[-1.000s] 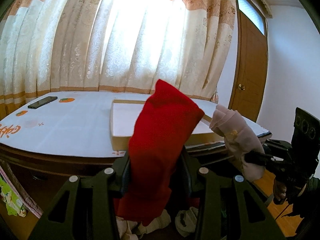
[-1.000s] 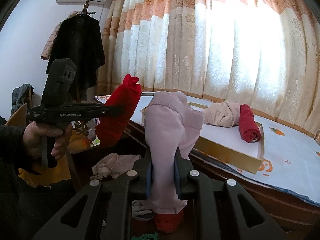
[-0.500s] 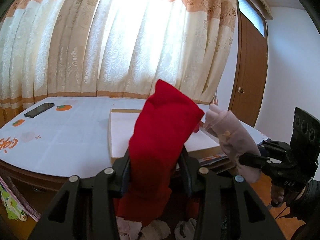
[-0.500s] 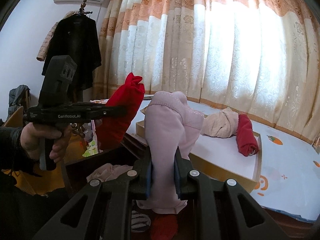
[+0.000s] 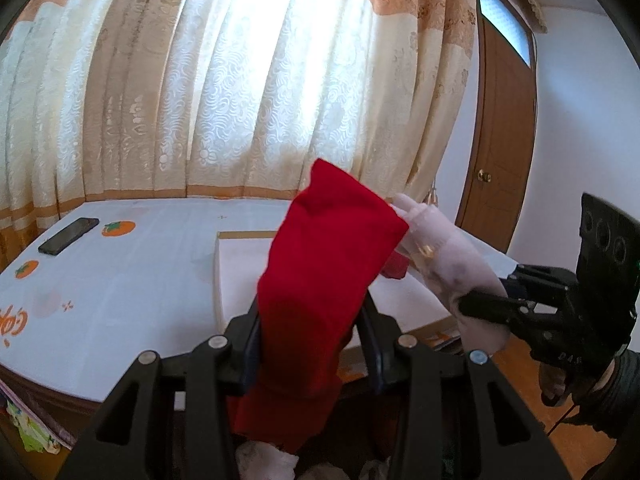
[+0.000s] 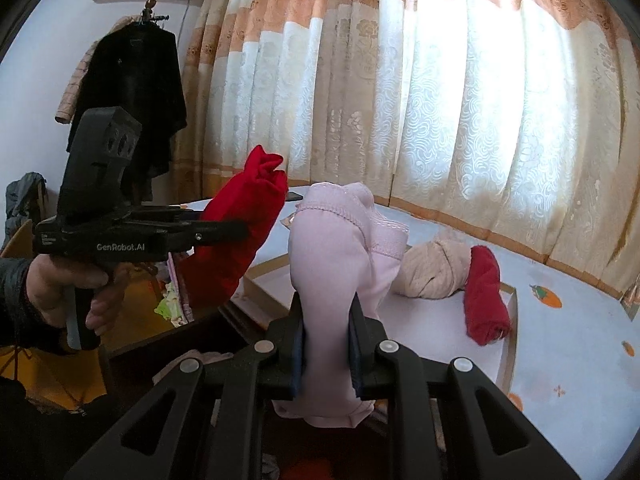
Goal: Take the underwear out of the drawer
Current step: 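Carry the red and pale pink garments up toward the tray with both grippers, then lower the red and pale pink garments into the tray with both grippers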
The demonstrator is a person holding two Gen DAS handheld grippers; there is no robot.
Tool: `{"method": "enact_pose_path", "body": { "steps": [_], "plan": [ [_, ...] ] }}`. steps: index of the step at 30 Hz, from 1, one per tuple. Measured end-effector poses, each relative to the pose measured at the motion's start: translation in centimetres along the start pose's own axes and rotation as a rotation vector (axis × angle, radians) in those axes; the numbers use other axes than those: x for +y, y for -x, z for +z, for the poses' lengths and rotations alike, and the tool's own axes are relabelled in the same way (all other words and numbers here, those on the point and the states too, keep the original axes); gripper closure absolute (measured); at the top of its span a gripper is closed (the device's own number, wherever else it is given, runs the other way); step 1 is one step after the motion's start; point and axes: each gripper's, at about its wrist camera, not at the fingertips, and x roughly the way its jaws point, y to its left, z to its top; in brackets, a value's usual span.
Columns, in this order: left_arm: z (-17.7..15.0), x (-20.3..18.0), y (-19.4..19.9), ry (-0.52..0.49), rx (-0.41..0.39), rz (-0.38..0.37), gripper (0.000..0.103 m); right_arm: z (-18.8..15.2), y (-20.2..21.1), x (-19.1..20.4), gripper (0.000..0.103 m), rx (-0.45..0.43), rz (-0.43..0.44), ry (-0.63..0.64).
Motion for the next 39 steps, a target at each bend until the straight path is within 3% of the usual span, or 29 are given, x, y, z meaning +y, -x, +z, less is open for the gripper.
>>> {"method": "enact_pose_path", "body": {
  "steps": [16, 39],
  "plan": [
    [3.5, 3.2, -5.6, 0.108, 0.135, -0.026, 0.062, 3.2, -4.2, -2.3, 0.083, 0.069, -0.043, -0.065],
    [7.1, 5.3, -12.6, 0.158, 0.217, 0.006, 0.062, 6.6, -11.3, -5.3, 0.083, 0.2, -0.076, -0.142]
  ]
}}
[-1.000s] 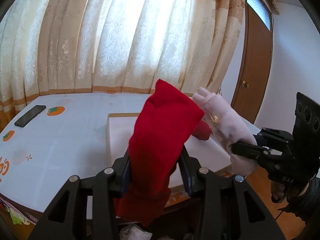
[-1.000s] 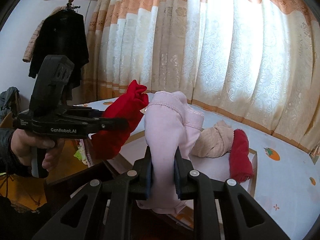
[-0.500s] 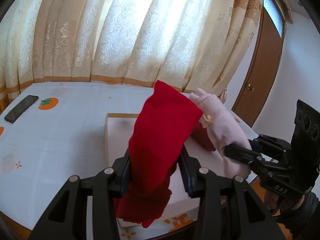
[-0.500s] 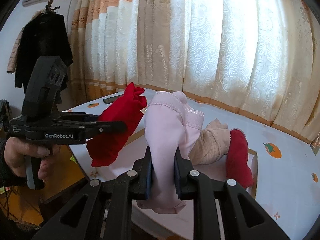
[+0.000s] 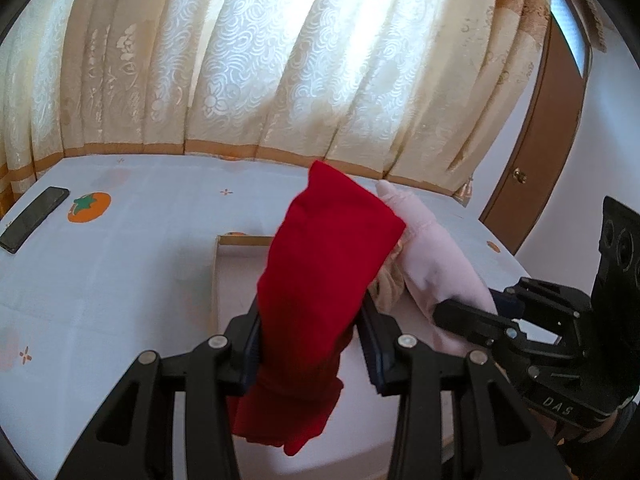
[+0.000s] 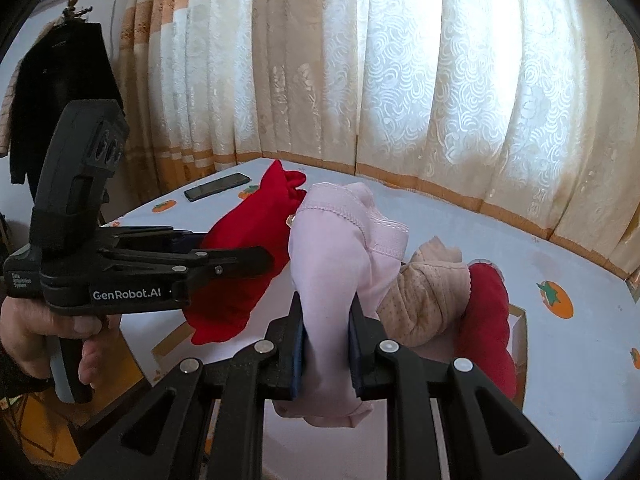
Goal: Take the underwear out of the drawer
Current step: 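Lower the red and pale pink garments into the tray with both grippers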
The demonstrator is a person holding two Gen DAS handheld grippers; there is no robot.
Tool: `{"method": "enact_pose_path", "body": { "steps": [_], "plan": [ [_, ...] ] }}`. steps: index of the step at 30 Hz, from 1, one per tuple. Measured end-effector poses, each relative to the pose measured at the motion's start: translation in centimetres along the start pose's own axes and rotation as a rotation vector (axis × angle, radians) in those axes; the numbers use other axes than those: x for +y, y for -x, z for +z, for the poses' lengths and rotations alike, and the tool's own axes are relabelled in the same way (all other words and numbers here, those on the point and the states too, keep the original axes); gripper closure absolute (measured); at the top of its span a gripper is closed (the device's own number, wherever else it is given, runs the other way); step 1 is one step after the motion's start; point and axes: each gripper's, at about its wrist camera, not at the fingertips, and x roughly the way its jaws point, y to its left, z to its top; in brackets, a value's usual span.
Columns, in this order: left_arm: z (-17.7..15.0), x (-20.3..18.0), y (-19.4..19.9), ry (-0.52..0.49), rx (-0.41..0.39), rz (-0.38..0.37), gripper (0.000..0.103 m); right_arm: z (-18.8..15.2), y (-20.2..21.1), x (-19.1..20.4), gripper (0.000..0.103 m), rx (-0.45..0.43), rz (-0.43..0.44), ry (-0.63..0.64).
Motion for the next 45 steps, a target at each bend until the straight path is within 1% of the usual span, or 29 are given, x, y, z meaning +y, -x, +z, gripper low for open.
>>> {"method": "enact_pose_path", "body": {
  "steps": [5, 11, 18, 21, 24, 35, 39, 44, 45],
  "plan": [
    [0.7, 1.1, -1.3, 0.041, 0.015, 0.004, 0.062, 0.7, -1.6, -0.6, 0.083, 0.034, 0.004, -0.026],
    [1.5, 2.4, -2.8, 0.119, 0.047, -0.012, 0.062, 1.7, -3.4, -1.2, 0.083, 0.08, 0.01, -0.067],
    [2.1, 3.5, -4.8, 0.197, 0.09, -0.022, 0.062, 2.6, -5.3, -1.0, 0.083, 0.113, -0.011, -0.068],
    [2.4, 3.7, -5.5, 0.206, 0.103, -0.012, 0.062, 3.0, -6.1, -1.0, 0.083, 0.126, -0.023, -0.066],
    [2.6, 3.8, -6.1, 0.211, 0.115, -0.007, 0.062, 3.2, -7.1, -1.0, 0.083, 0.157, -0.037, -0.066],
    [2.3, 3.6, -8.4, 0.195, 0.181, 0.049, 0.062, 2.6, -10.5, -1.2, 0.082, 0.249, -0.033, -0.082],
    [2.1, 3.9, -9.0, 0.207, 0.195, 0.063, 0.062, 2.4, -11.6, -1.4, 0.082, 0.278, -0.037, -0.087],
    [1.8, 4.5, -9.1, 0.223, 0.205, 0.065, 0.062, 2.2, -12.6, -1.5, 0.082, 0.295, -0.029, -0.087],
    [1.8, 4.4, -9.1, 0.218, 0.203, 0.065, 0.062, 2.1, -12.6, -1.5, 0.08, 0.294, -0.027, -0.086]
  ]
}}
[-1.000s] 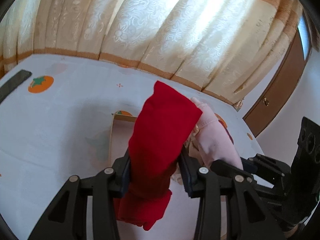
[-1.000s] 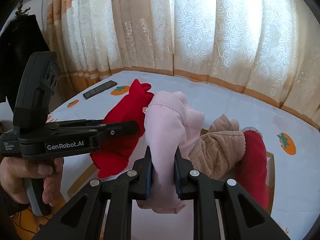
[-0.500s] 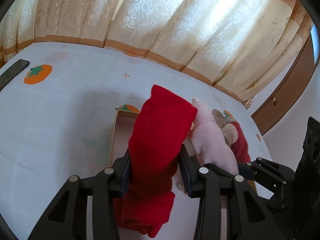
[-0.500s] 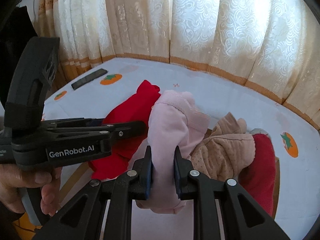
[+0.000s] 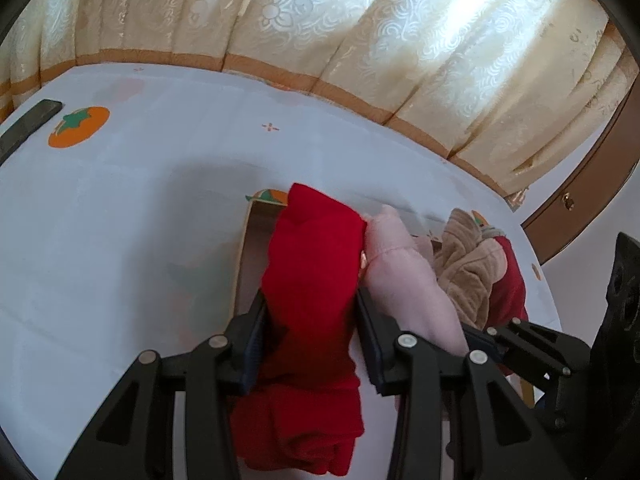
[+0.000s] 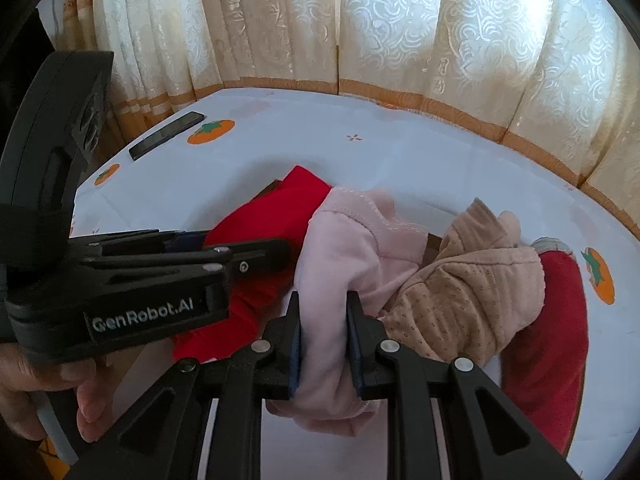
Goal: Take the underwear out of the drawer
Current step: 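Lower the red and pale pink garments into the tray with both grippers, then open both grippers to release the red and pale pink garments in the tray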
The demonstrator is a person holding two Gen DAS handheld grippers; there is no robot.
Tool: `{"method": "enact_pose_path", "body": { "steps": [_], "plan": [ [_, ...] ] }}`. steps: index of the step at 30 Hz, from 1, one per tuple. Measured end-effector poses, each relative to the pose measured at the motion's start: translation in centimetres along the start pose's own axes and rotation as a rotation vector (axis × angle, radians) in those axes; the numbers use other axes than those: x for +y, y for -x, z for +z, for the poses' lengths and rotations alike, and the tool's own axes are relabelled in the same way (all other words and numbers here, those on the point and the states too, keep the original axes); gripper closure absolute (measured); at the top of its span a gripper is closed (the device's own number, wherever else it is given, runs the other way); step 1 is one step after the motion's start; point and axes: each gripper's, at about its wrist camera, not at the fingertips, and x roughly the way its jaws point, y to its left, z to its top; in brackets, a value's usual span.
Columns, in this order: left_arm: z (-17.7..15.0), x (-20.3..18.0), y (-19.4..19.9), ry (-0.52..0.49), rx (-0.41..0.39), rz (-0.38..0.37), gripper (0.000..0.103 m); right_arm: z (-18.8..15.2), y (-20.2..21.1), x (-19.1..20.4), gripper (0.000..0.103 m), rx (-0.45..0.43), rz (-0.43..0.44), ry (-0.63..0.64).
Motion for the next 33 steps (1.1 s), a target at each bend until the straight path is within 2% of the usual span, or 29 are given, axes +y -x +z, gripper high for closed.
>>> {"method": "enact_pose_path", "body": {
  "steps": [8, 14, 17, 20, 28, 33],
  "plan": [
    [-0.1, -0.3, 0.5, -0.015, -0.023, 0.003, 0.061, -0.1, 0.1, 0.4, 0.064, 0.005, -0.007, 0.014],
    [-0.4, -0.4, 1.4, -0.022, -0.05, 0.0, 0.051, -0.6, 0.9, 0.5, 0.056, -0.008, -0.023, 0.022],
    [-0.7, -0.4, 1.9, -0.026, -0.063, 0.003, 0.051, -0.8, 1.2, 0.5, 0.054, -0.01, -0.027, 0.025],
    [-1.0, -0.5, 2.6, -0.03, -0.09, 0.01, 0.044, -0.9, 1.5, 0.6, 0.051, -0.012, -0.027, 0.022],
    [-2.4, -0.8, 4.5, -0.063, -0.131, 0.006, 0.044, -1.4, 3.1, 0.5, 0.041, -0.037, -0.04, 0.011],
    [-3.7, -1.0, 6.1, -0.103, -0.156, 0.0, 0.044, -2.7, 5.0, 0.2, 0.041, -0.06, -0.036, 0.012]
  ]
}}
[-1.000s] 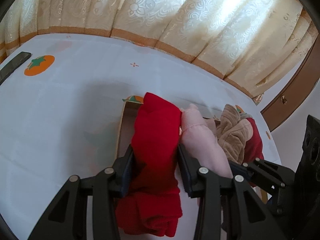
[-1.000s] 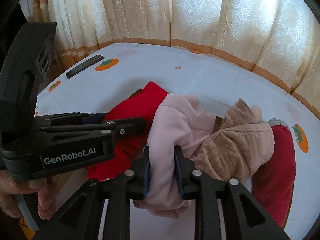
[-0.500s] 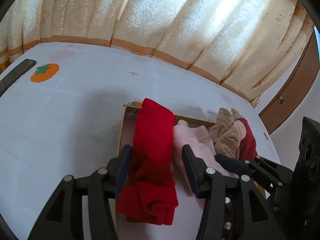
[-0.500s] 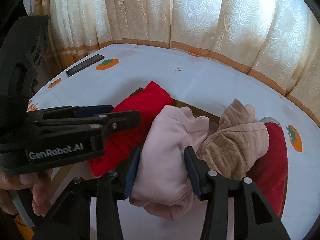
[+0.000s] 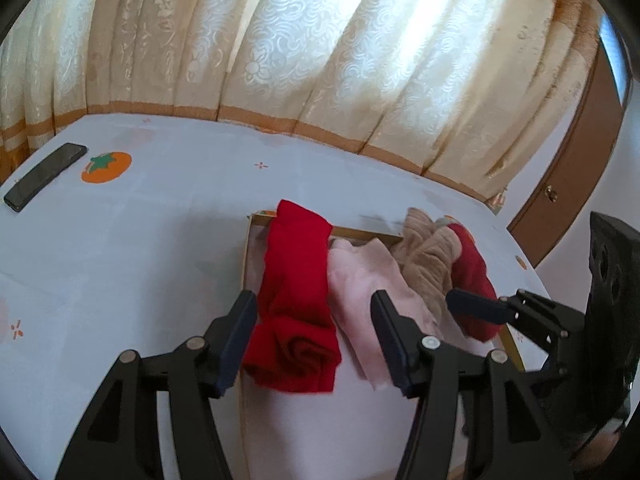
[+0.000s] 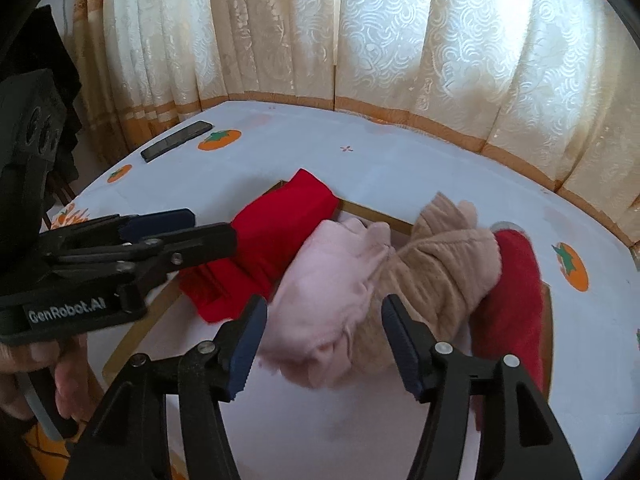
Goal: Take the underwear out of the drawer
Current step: 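Open both grippers to release the red and pale pink garments in the tray, then move both open grippers back down into the open drawer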
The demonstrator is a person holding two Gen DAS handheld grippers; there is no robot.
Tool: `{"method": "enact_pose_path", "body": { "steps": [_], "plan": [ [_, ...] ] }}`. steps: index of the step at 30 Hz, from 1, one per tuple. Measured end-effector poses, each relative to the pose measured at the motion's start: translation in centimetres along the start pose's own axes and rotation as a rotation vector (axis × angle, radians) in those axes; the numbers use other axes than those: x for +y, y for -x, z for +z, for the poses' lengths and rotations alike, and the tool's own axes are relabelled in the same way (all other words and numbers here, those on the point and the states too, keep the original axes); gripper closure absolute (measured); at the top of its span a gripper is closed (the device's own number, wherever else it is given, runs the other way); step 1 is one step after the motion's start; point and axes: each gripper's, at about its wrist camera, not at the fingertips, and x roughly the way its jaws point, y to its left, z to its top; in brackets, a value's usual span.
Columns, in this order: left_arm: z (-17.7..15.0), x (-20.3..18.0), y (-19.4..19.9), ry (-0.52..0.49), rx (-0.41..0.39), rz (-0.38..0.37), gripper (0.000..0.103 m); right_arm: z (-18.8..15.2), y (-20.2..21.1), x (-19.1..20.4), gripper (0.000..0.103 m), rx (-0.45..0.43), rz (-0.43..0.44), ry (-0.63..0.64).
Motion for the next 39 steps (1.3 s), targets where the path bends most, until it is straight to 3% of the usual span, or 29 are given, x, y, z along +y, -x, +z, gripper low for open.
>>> {"method": "enact_pose_path", "body": {
  "steps": [9, 22, 39],
  "plan": [
    [-3.2, -1.5, 3.2, -0.088, -0.026, -0.039, 0.044, -3.3, 4.9, -0.2, 0.04, -0.047, 0.051, -0.005],
    [-9.5, -3.6, 7.4, -0.169, -0.028, -0.102, 0.044, -9.6, 11.5, 2.6, 0.038, -0.102, 0.116, 0.077],
    [-18.0, -2.6, 8.2, -0.254, 0.11, -0.091, 0.044, -18.2, 14.3, 3.1, 0.037, -0.029, 0.16, 0.094]
  ]
}}
